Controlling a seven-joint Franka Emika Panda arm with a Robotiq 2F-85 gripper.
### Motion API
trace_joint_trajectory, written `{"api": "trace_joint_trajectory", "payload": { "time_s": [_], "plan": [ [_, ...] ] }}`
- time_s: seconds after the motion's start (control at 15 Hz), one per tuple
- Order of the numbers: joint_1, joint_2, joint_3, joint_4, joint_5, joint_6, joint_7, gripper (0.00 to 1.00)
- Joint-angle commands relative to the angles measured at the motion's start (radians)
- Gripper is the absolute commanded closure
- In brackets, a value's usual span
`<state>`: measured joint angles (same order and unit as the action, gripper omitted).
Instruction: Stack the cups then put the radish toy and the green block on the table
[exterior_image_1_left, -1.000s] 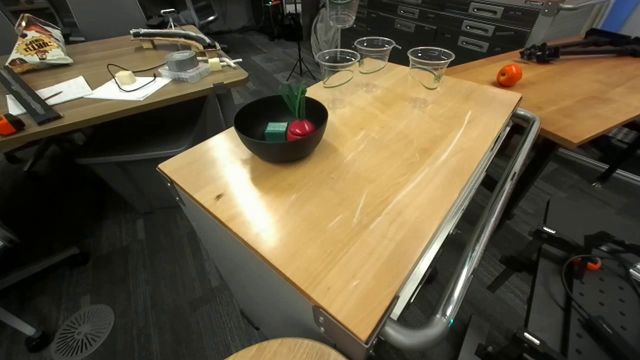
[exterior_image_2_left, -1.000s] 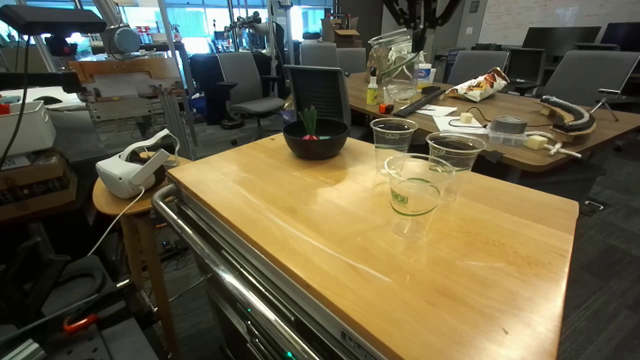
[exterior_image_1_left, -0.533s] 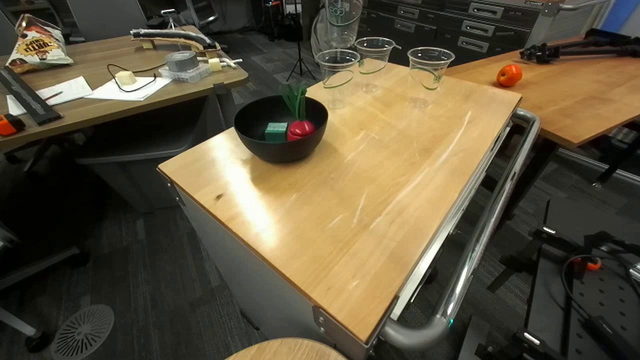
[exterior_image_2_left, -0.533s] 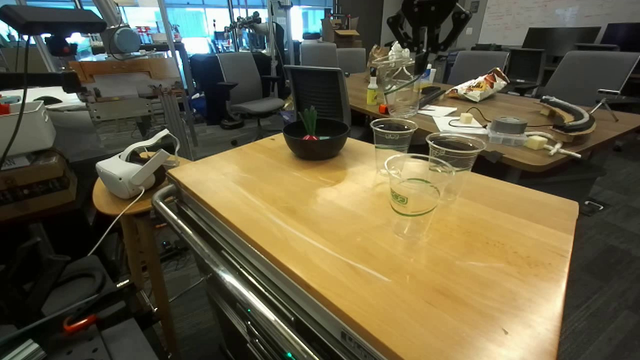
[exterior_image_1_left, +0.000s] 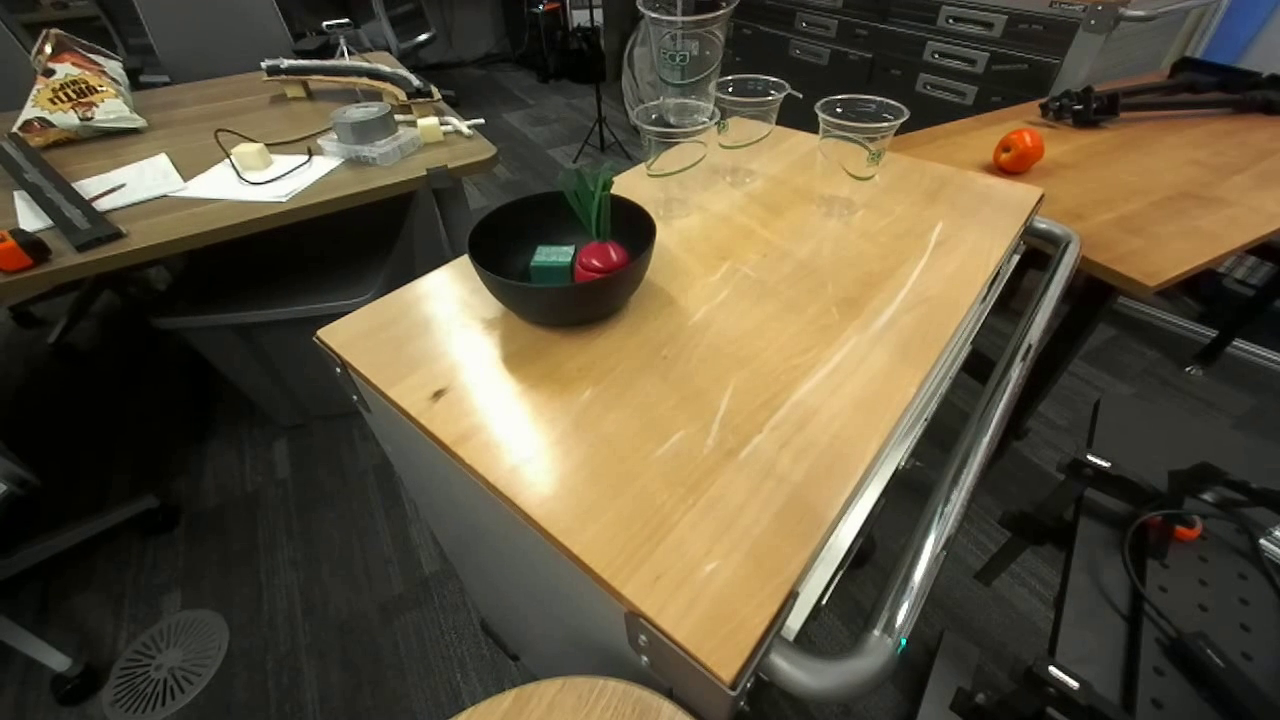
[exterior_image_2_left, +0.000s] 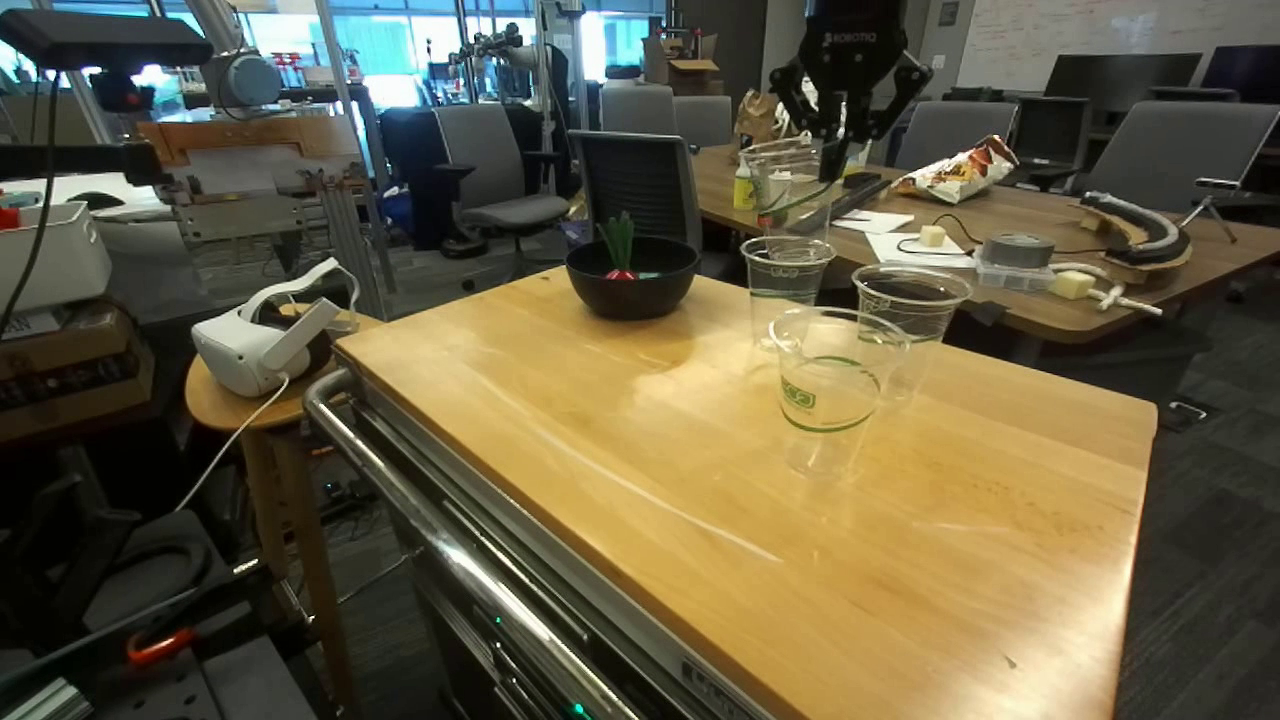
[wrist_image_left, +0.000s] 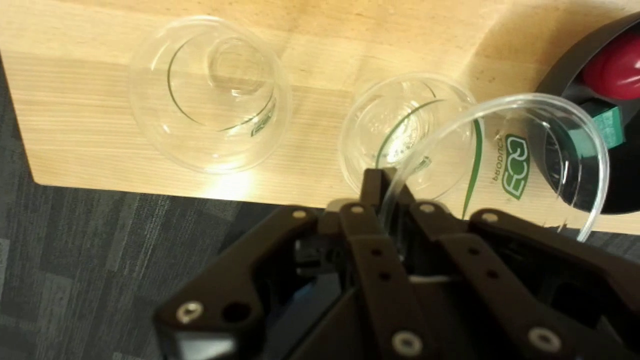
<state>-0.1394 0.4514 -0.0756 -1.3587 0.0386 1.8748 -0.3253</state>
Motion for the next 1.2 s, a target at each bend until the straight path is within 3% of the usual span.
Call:
{"api": "trace_joint_trajectory", "payload": {
  "time_s": [0.0, 0.07, 0.13, 0.2, 0.53, 0.73, 0.8, 0.87, 1.0, 1.13],
  "plan": [
    [-0.01, 0.016, 0.023, 0.043, -0.004, -0.032, -0.013, 0.99],
    [-0.01, 0.012, 0.025, 0.037, -0.004, -0.027, -0.017, 0.99],
    [-0.01, 0.006, 0.028, 0.031, -0.001, -0.03, -0.019, 0.69],
    [-0.011, 0.001, 0.031, 0.027, 0.001, -0.036, -0.024, 0.69],
    [-0.016, -0.101, 0.038, -0.085, 0.002, -0.014, -0.078, 0.32],
    [-0.018, -0.254, 0.038, -0.236, 0.007, -0.019, -0.152, 0.08],
    [-0.008, -0.107, 0.028, -0.085, 0.001, -0.026, -0.096, 0.02],
    [-0.007, -0.135, 0.026, -0.11, 0.002, -0.027, -0.101, 0.2],
    [-0.007, -0.135, 0.026, -0.11, 0.002, -0.027, -0.1, 0.04],
    [-0.008, -0.116, 0.027, -0.11, 0.001, -0.025, -0.1, 0.01]
  ]
}}
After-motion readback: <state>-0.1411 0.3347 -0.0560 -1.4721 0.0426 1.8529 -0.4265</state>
